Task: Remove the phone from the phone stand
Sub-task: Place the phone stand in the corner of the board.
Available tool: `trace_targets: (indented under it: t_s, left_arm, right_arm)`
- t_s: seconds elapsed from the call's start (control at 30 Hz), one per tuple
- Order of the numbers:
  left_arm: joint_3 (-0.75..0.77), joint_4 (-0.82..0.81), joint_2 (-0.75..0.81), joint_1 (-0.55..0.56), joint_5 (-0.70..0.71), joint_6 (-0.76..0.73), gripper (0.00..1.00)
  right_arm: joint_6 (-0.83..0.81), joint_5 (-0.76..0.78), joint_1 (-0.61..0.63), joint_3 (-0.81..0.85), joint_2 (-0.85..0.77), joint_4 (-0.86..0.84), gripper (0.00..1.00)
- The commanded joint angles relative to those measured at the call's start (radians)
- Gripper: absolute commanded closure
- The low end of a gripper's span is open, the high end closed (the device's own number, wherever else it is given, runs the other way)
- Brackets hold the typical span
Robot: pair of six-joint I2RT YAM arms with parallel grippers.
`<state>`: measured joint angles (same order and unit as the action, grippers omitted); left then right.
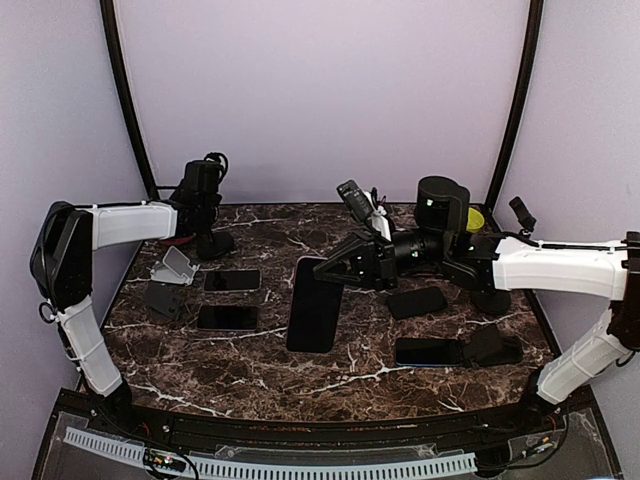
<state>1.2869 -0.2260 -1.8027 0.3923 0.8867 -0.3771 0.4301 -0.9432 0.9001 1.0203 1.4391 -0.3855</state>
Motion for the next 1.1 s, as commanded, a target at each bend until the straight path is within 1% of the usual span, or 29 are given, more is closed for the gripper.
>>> trace_targets:
  t_s: [0.0, 0.23, 0.47, 0.67, 0.87, 0.97, 1.07]
  left_arm:
    - [0.001, -0.037, 0.027, -0.018, 0.043, 0.007, 1.0]
    - [-0.013, -0.059, 0.022, -0.041, 0.086, -0.069, 1.0]
    - [-0.07, -0.256, 0.013, -0.05, 0.153, -0.268, 1.0]
    - [-0.096, -0.426, 0.008, -0.081, 0.187, -0.424, 1.0]
    - [-0.096, -0.44, 0.009, -0.102, 0.187, -0.436, 1.0]
    - [-0.1, -0.364, 0.014, -0.104, 0.164, -0.354, 1.0]
    - [-0.119, -0.345, 0.015, -0.102, 0.149, -0.318, 1.0]
  right_arm:
    - [0.004, -0.006, -0.007, 0.009, -0.025, -0.066, 1.0]
    - [-0.002, -0.002, -0.007, 0.0, -0.034, -0.065, 1.0]
    - [-0.002, -0.006, -0.007, 0.0, -0.033, -0.067, 1.0]
    - [0.001, -0.007, -0.007, -0.002, -0.037, -0.069, 1.0]
    - [0.001, -0.007, -0.007, 0.001, -0.032, -0.067, 1.0]
    - [-0.001, -0.008, -0.007, 0.002, -0.029, -0.069, 1.0]
    - [0.001, -0.011, -0.007, 0.004, -0.026, -0.068, 1.0]
